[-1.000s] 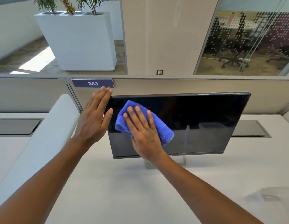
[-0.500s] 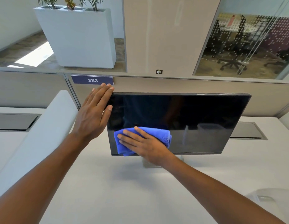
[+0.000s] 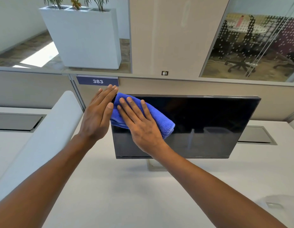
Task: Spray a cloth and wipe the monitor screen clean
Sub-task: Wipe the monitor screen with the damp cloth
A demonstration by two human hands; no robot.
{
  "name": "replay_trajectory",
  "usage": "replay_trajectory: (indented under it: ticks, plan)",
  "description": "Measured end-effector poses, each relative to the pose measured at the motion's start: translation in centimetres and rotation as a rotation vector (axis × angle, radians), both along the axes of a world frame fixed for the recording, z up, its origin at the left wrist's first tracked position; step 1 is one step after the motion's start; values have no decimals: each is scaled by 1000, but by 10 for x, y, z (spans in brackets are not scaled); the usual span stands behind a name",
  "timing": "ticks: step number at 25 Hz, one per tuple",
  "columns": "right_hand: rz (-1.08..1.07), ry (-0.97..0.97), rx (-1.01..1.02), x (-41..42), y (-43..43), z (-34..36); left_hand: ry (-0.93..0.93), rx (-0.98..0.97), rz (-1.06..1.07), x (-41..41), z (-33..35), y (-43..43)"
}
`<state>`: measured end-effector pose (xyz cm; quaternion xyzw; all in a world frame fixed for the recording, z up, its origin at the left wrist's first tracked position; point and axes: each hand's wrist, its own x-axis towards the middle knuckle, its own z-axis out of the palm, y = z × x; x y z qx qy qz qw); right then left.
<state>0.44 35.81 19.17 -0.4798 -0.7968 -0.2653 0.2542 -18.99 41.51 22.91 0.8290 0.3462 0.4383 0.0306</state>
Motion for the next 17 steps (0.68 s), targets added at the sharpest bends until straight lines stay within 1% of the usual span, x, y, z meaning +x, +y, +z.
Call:
replay_trajectory:
  ticks: [2, 4, 8, 13, 15, 17]
  plan:
    - [42, -74, -57, -8, -1, -8, 9, 8, -4, 0, 0, 1]
    - [73, -189, -101, -9, -7, -25, 11, 22, 5, 0, -2, 0]
    - [87, -421, -121, -3, -23, -72, 15, 20, 46, 1, -4, -2]
    - [128, -635, -211, 14, -51, -125, 91, 76, 155, 7, -8, -7]
    - [153, -708, -217, 31, -56, -129, 131, 112, 208, 9, -11, -8]
    - [176, -744, -201, 57, -58, -122, 136, 130, 213, 10, -12, -6]
